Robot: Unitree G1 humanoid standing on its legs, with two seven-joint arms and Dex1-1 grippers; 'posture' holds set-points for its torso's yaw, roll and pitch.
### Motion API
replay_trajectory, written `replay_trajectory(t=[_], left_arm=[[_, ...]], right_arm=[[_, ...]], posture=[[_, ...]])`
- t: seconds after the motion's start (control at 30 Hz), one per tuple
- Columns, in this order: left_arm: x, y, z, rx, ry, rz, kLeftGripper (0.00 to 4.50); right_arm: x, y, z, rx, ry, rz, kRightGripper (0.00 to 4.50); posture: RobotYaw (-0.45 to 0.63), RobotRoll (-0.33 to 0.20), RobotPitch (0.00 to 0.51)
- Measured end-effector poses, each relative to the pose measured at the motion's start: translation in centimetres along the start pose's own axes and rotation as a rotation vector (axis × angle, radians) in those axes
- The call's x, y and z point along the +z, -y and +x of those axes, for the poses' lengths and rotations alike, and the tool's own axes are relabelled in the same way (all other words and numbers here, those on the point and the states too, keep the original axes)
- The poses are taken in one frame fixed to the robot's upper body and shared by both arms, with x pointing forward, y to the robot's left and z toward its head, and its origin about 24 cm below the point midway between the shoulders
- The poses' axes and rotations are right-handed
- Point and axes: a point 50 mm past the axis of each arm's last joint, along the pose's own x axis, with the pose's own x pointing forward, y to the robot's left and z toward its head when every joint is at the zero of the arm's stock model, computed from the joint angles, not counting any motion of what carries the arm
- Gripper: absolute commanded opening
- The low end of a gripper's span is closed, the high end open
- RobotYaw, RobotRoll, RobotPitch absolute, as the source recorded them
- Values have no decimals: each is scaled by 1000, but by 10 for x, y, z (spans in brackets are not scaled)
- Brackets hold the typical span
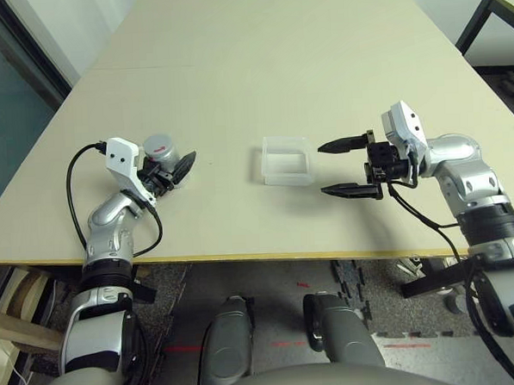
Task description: Pour the medicine from the bottle into the box.
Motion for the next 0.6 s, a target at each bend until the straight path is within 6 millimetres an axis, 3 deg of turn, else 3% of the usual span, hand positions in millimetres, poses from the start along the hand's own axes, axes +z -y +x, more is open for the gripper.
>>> replay_trajectory(t=[0.3,0.6], left_arm=[[3,2,0,-27,1,7,2646],[34,27,11,-229,35,-3,2646]], right_arm=[[0,0,0,-1,-1,2,4500],[4,4,4,-10,35,38,4500]], posture=[[-9,0,122],[-10,0,114]])
